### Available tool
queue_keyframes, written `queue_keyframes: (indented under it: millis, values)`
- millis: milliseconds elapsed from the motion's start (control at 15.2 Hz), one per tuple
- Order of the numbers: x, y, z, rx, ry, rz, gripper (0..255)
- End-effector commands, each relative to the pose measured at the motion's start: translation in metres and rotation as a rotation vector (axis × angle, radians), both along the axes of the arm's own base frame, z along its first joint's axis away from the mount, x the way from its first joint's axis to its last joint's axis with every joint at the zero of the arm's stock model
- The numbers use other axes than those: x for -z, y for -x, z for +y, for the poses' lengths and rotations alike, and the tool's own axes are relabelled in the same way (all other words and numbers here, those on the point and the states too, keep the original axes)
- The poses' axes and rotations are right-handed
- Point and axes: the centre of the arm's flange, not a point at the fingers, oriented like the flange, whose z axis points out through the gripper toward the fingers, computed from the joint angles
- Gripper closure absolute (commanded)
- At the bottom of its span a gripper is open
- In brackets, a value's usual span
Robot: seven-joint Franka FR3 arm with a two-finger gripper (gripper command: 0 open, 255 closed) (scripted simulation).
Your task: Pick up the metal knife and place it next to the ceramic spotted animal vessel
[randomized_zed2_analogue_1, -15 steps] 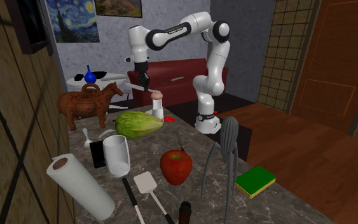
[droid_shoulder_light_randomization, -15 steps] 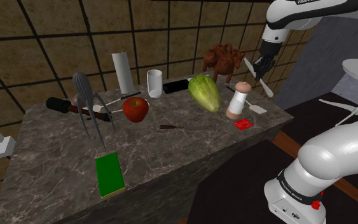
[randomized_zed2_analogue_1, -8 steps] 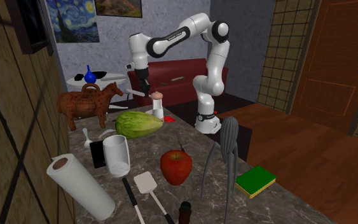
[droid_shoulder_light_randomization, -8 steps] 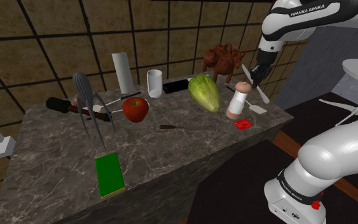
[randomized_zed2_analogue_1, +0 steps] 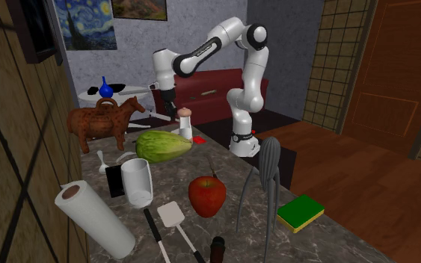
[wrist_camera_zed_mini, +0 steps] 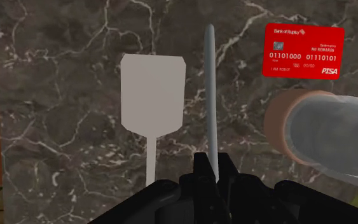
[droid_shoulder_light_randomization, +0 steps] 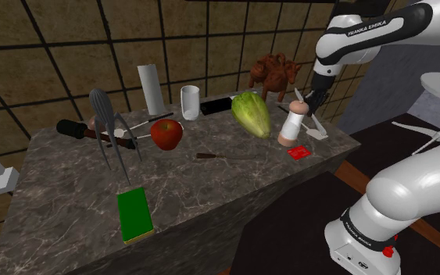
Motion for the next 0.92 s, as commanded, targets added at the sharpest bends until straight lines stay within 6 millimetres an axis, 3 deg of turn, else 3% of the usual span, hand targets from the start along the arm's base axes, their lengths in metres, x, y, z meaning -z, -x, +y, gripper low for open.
queue_keyframes:
  millis: [0,858]
  values:
    - [0.011,0.0,0.0,0.0,0.0,0.0,255]
    - [0.075,0.0,0.0,0.0,0.0,0.0,255]
